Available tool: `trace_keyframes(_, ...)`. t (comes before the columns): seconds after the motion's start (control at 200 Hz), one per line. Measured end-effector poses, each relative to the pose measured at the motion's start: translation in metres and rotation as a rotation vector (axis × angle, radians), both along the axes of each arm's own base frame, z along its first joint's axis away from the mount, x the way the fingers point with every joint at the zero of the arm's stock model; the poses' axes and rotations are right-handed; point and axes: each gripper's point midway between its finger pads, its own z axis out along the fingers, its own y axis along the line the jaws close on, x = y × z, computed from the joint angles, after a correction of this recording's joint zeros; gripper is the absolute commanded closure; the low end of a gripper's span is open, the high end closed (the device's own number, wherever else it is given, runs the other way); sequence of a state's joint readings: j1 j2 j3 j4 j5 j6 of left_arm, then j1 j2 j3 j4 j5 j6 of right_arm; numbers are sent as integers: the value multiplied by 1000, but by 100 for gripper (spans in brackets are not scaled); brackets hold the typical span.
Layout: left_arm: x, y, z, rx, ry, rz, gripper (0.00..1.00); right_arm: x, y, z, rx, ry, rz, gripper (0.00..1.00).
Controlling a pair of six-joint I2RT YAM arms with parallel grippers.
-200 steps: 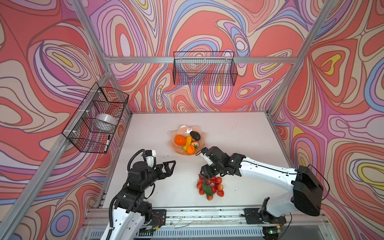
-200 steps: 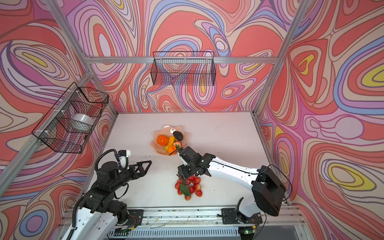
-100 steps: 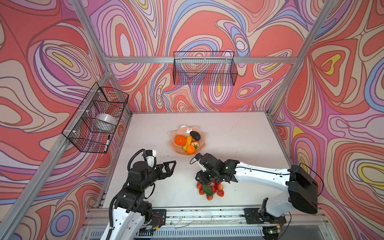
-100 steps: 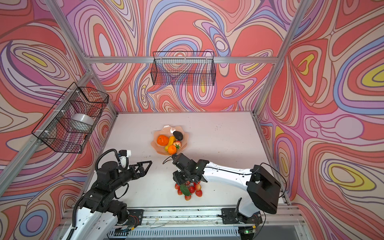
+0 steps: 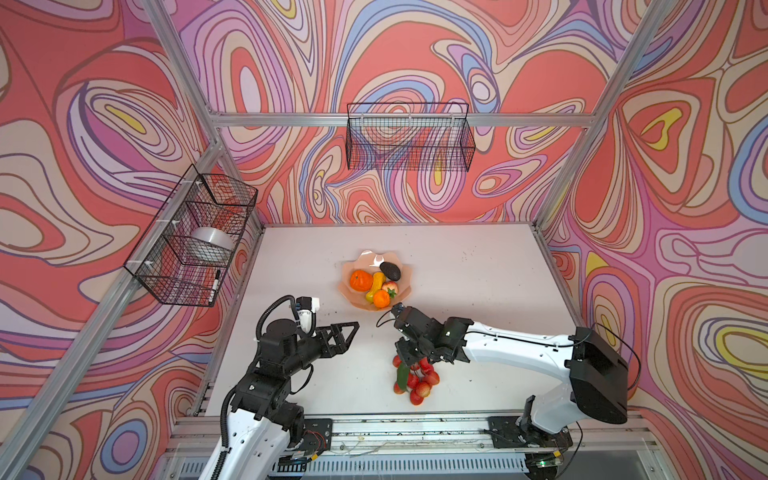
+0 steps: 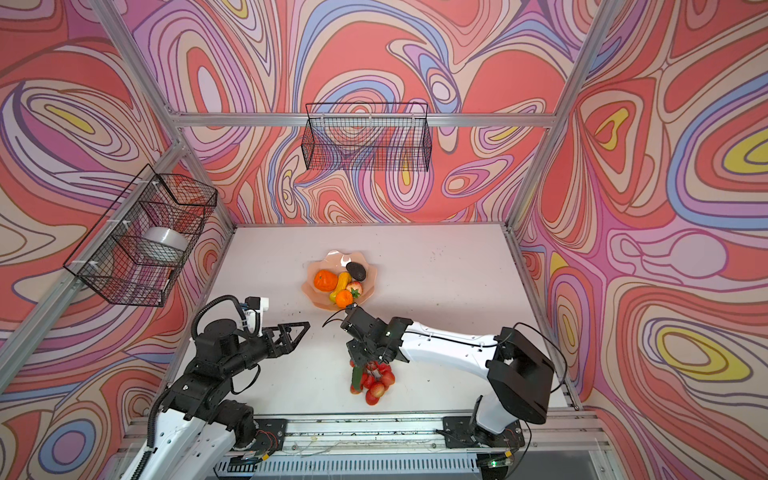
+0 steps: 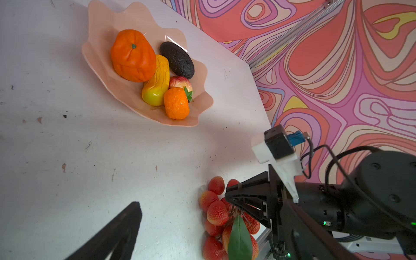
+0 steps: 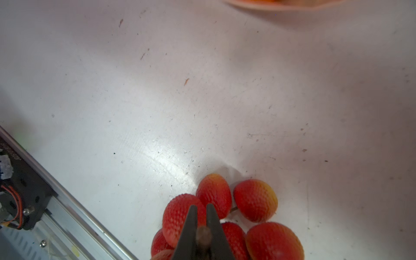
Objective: Place and organize the fake fruits in the fruit bowl
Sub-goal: 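Lift the lychee bunch into the bowl with the right gripper and release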
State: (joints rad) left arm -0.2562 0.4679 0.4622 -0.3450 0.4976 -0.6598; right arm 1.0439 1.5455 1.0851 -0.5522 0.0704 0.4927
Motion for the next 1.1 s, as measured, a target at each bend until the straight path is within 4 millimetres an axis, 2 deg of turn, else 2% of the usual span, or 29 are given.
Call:
trace_keyframes(0.08,0,-1,1,-2,-5,-6,3,11,10,31,34,-46,-14,100)
trace_keyframes(0.2,0,-2,5,-6,-17,-16,3,33,21,88,110,-118,-40,100)
trace_keyframes(0.325,0,-5,14,-17,-45,-30,3,73,17,141,194,-186,-83,100)
trace_keyframes(0.416,1,-7,19,-27,-64,-41,3,107,9,162,220,-214,-102,100)
trace_keyframes(0.481,1,-8,23,-36,-83,-50,3,131,8,169,226,-224,-101,100)
trace_keyframes(0.626,4,-12,32,-56,-115,-63,3,175,17,162,210,-210,-54,100)
trace_keyframes(0.776,9,-14,35,-64,-129,-66,3,212,29,127,168,-160,-8,100)
trace_keyframes(0.936,13,-15,37,-68,-133,-68,3,236,43,85,142,-92,44,100)
trace_keyframes(1.077,17,-15,34,-61,-126,-58,2,248,52,63,137,-60,64,100)
trace_keyframes(1.097,18,-14,34,-58,-125,-53,3,249,53,62,137,-57,66,97)
